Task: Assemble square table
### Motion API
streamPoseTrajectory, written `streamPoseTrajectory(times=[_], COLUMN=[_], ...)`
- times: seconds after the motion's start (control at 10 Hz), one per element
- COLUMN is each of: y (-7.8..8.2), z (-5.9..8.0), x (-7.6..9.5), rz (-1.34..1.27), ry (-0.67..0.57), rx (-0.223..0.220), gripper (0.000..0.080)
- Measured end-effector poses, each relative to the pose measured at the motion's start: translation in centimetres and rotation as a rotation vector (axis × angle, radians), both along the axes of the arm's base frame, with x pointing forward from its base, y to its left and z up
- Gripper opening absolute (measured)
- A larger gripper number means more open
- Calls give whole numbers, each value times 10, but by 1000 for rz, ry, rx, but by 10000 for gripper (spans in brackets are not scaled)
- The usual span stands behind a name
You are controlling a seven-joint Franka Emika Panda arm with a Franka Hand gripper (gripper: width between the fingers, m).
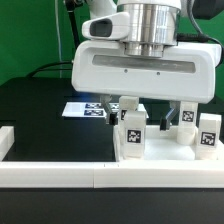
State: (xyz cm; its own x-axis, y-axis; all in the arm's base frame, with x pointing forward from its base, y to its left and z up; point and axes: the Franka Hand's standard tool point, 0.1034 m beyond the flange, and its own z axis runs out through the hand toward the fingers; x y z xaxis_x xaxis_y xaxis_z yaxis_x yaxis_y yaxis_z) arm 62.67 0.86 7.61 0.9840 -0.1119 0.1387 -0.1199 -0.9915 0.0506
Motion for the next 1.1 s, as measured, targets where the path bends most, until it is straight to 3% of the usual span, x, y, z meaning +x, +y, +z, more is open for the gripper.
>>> streamPoseTrajectory(times=[0.3, 0.5, 0.8, 1.1], y=[-1, -1, 0, -3], z=[0, 0, -1, -2], x=[0, 0, 0, -3], rz=[-58, -170, -414, -989], ry=[-3, -11, -26, -30], rx=[9, 24, 59, 186], gripper=[637, 284, 288, 288])
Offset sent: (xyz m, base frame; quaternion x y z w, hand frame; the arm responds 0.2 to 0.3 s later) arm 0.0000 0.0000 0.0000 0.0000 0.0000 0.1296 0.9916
